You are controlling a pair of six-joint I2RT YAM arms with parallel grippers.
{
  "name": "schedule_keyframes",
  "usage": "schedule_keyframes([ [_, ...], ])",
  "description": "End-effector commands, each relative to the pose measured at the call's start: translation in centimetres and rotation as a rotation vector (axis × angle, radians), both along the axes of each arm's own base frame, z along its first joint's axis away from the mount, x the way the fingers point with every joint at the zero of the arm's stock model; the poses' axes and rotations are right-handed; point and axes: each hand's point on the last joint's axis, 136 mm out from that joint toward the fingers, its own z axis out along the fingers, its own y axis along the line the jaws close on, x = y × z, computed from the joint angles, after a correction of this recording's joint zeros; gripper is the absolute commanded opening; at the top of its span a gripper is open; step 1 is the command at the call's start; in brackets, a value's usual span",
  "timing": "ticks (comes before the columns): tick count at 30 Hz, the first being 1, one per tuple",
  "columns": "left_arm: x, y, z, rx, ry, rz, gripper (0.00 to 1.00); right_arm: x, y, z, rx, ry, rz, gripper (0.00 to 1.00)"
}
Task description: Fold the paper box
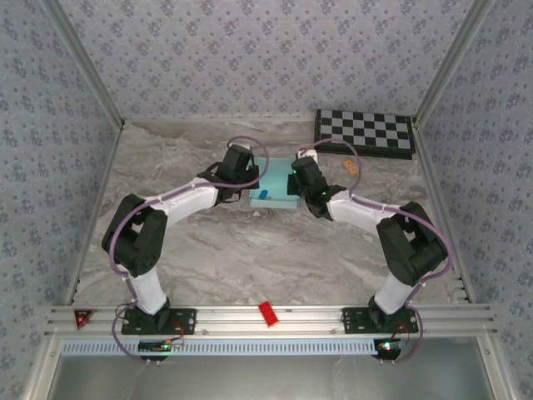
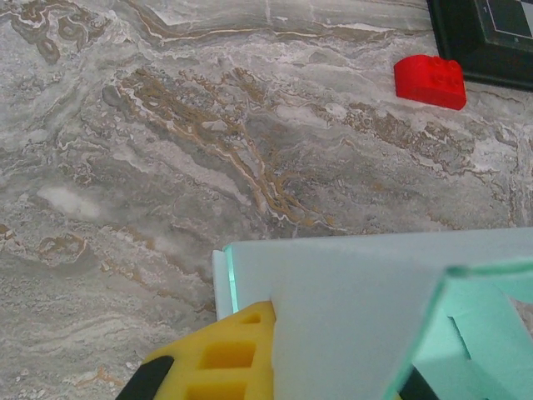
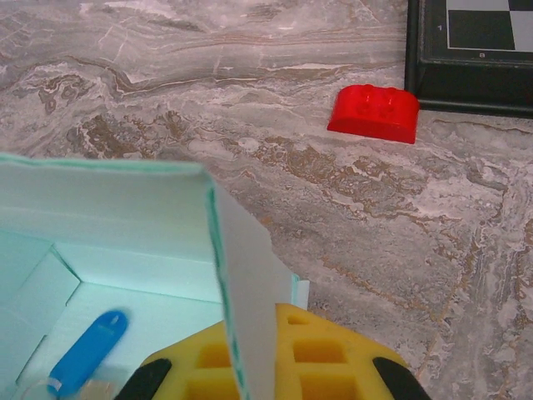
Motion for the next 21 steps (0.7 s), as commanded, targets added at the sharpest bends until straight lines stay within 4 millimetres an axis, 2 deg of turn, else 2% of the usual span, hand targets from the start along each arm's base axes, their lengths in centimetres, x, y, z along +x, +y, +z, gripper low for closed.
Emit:
schedule_keyframes([
  [1,-1.4,0.1,-0.8,-0.012,0.036,0.016,0.00,-0.4,-0.2,0.5,0.023,-0.026,-0.026,0.02],
  [11,-2.5,0.0,-0.6,-0.008,-0.002,0.017,0.00,-1.5,-0.1,0.3,-0.006,-0.049,-0.022,0.02],
  [21,-3.3,-0.3,0.6,0.006,-0.071,-0.009,0.00,-2.2,0.5,1.4,-0.049,-0.104,0.009,0.02],
])
